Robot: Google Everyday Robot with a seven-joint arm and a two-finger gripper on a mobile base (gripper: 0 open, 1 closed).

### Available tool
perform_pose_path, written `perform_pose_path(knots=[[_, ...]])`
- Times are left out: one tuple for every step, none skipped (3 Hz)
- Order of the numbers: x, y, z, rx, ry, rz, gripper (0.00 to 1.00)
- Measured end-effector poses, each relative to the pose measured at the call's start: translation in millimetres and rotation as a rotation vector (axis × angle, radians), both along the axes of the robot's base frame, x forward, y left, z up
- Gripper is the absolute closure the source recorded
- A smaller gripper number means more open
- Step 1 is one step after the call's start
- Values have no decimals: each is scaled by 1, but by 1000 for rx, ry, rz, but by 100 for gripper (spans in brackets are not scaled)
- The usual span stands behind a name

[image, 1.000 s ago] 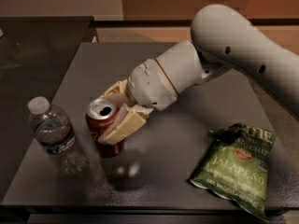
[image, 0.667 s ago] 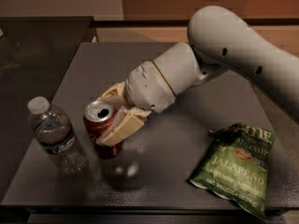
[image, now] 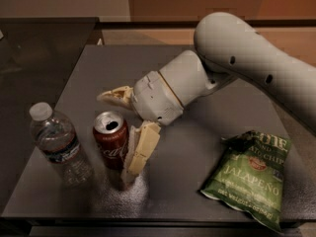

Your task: Move coke can near water bottle

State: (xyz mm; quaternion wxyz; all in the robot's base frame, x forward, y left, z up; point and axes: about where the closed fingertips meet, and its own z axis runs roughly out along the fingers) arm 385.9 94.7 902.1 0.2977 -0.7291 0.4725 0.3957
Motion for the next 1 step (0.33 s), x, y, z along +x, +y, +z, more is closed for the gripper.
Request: perform_pose_path(knots=[[0, 0, 0, 0, 0, 0, 0]])
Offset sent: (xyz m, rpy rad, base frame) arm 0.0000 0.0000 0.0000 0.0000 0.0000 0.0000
